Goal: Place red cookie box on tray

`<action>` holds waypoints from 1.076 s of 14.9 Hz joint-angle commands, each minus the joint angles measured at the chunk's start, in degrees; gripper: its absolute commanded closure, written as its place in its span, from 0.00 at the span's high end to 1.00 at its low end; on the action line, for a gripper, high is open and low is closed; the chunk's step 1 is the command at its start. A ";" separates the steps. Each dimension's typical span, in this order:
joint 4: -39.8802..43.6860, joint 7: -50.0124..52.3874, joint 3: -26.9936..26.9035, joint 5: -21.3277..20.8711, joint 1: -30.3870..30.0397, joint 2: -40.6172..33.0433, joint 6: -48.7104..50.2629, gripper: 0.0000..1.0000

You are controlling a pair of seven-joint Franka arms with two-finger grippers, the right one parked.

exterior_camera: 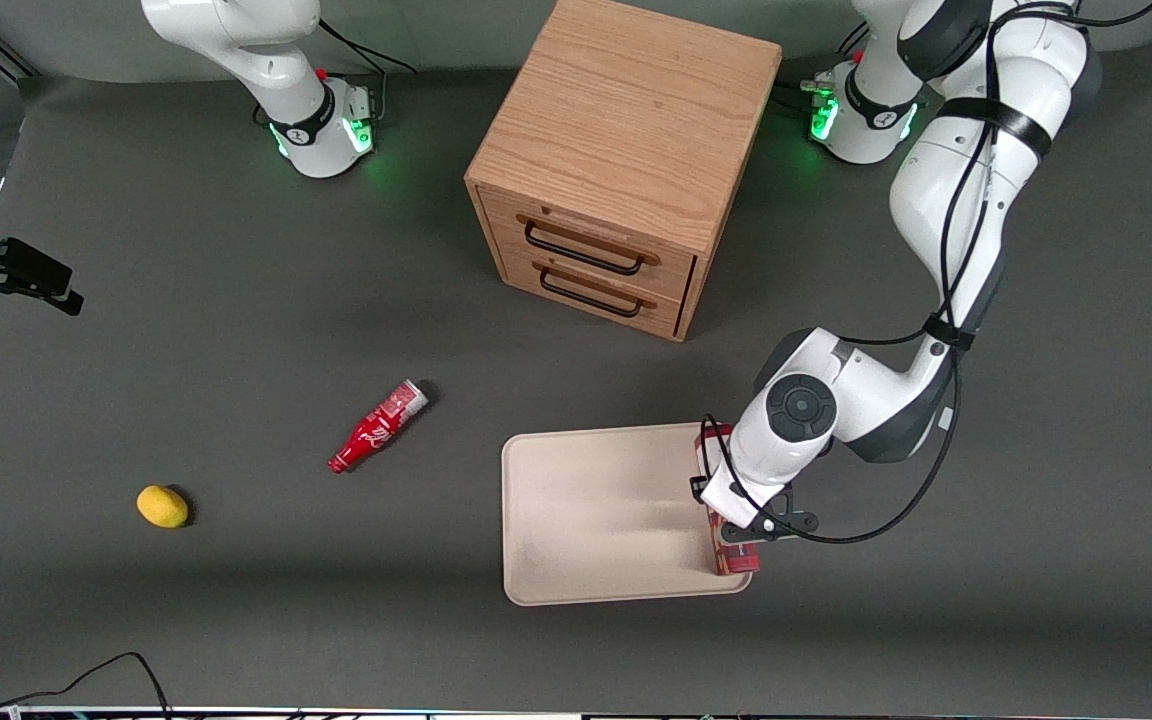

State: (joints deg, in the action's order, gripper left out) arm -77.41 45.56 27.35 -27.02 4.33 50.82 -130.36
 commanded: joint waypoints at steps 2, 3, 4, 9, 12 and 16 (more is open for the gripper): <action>-0.63 2.95 -0.10 -1.28 -0.02 -2.38 1.42 1.00; -0.55 3.74 0.16 -0.93 -0.02 -3.35 3.51 1.00; -0.46 4.27 0.25 -0.67 -0.02 -4.75 6.06 1.00; -0.46 4.45 0.52 5.38 -0.72 -15.37 17.48 1.00; -0.28 -0.27 -2.28 13.28 -1.25 -23.63 25.22 1.00; -0.11 -15.64 -11.85 23.92 -1.16 -34.18 38.21 1.00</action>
State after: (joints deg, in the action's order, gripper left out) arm -75.55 37.61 20.29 -7.74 3.31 22.73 -97.24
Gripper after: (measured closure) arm 0.000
